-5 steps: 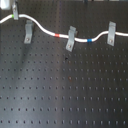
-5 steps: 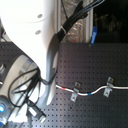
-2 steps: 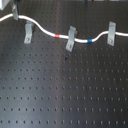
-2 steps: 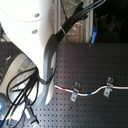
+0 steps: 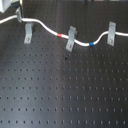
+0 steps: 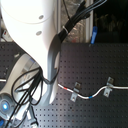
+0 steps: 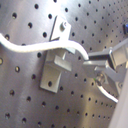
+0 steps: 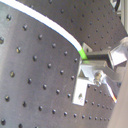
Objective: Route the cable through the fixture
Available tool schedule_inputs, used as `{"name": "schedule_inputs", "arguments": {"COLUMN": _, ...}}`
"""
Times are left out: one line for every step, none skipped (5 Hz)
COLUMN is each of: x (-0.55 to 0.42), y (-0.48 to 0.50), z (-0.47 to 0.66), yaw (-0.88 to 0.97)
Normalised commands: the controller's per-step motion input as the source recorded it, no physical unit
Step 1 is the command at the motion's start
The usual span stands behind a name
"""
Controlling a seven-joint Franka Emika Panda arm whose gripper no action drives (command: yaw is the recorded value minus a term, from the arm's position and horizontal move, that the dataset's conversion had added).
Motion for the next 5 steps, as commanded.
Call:
{"name": "schedule_inputs", "arguments": {"x": 0.071, "y": -0.247, "z": 0.11, "yaw": 0.54}}
{"name": "schedule_inputs", "arguments": {"x": -0.152, "y": -0.296, "z": 0.0, "yaw": 0.46}}
{"name": "schedule_inputs", "arguments": {"x": -0.191, "y": -0.288, "z": 0.0, "yaw": 0.35}}
{"name": "schedule_inputs", "arguments": {"x": -0.1, "y": -0.111, "z": 0.0, "yaw": 0.16}}
{"name": "schedule_inputs", "arguments": {"x": -0.03, "y": -0.034, "z": 0.14, "yaw": 0.17}}
